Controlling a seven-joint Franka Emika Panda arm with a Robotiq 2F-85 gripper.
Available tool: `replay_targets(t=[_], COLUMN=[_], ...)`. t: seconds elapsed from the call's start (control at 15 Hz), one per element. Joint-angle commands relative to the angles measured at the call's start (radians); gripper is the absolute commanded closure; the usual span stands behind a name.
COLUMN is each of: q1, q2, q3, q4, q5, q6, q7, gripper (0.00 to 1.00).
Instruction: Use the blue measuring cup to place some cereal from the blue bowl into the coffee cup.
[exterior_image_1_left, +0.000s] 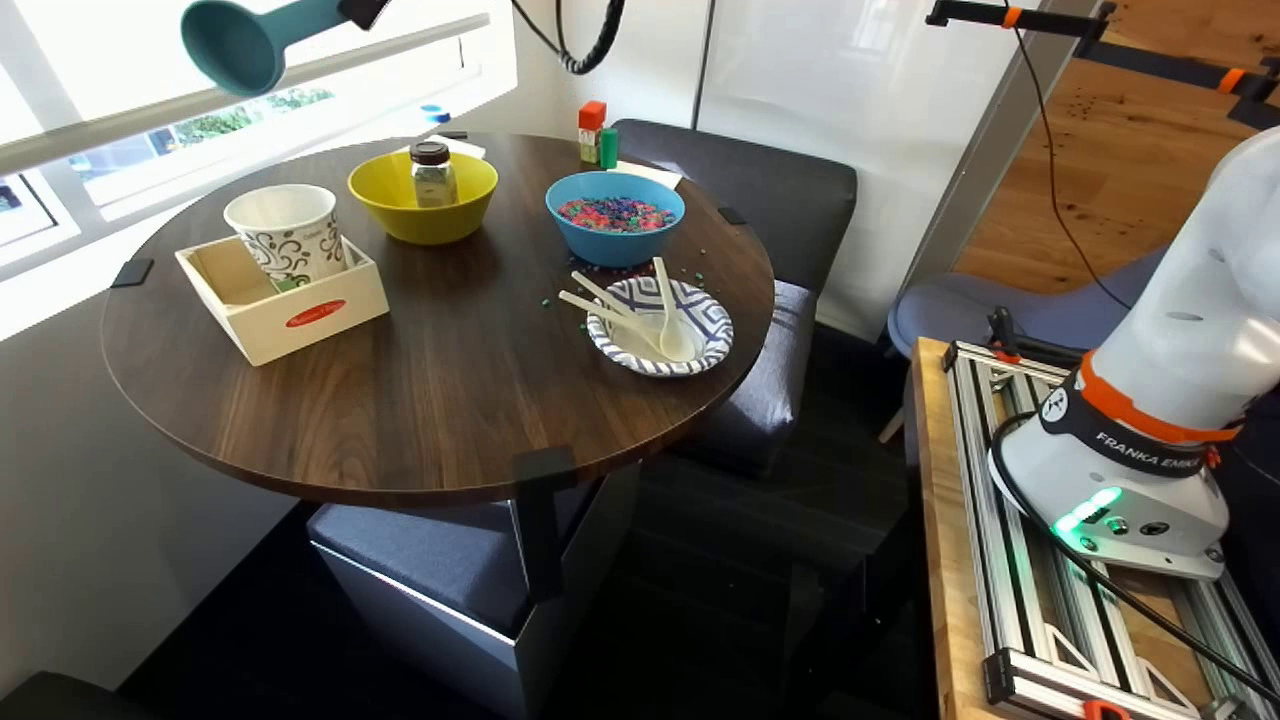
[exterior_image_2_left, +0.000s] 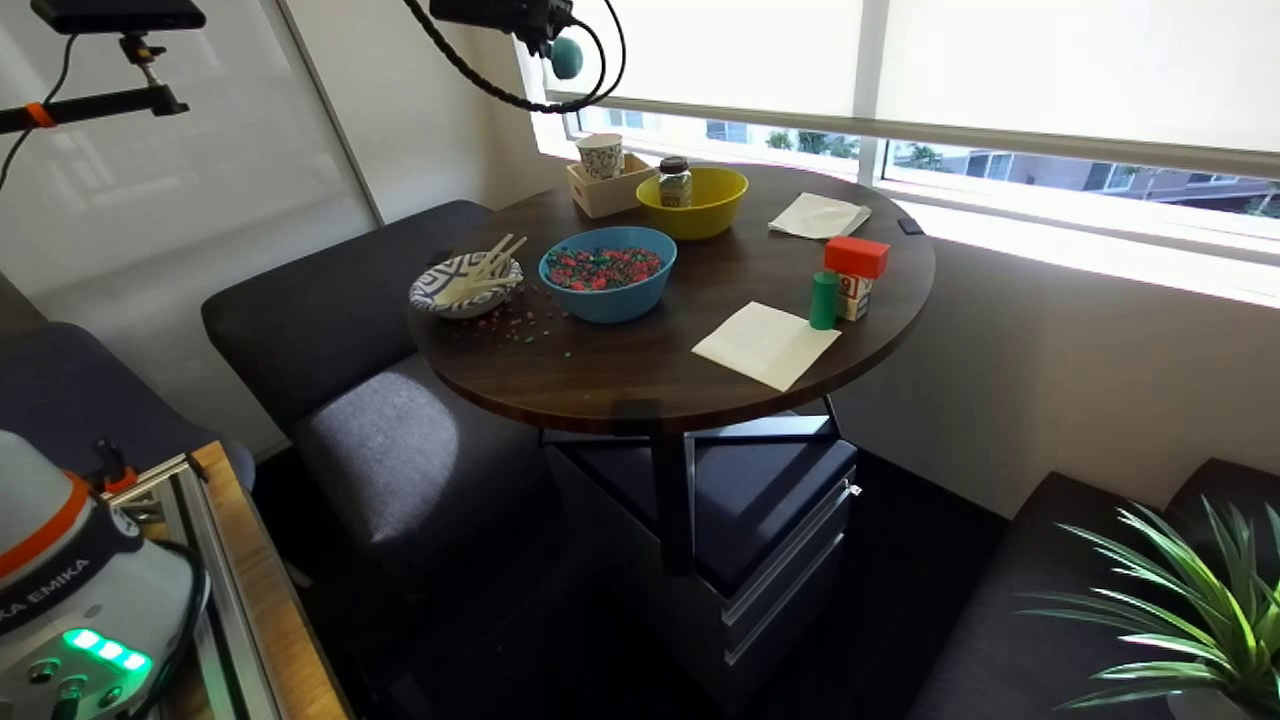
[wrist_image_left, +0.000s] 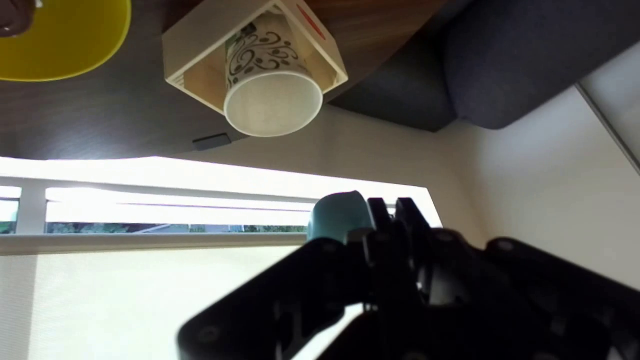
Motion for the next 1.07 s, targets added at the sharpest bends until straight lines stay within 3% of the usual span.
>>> replay_targets(t=[0.0, 0.07, 0.33, 0.6, 1.0], q1=[-0.097, -0.040, -0.081, -0.102, -0.131], q2=[-0.027, -0.024, 0.012, 0.055, 0.151], q3=[-0.105, -0.226, -0.382, -0.472, -0.543], q4=[0.027, 0.034, 0.021, -0.007, -0.010], q5=[0.172, 0.207, 0.270, 0.247, 0.245], q6=[-0.268, -0.354, -0.630, -0.837, -0.885], q7=[-0.069, -0.078, -0.068, -0.009, 0.178], gripper=[0.98, 0.98, 0.98, 0.98, 0.98])
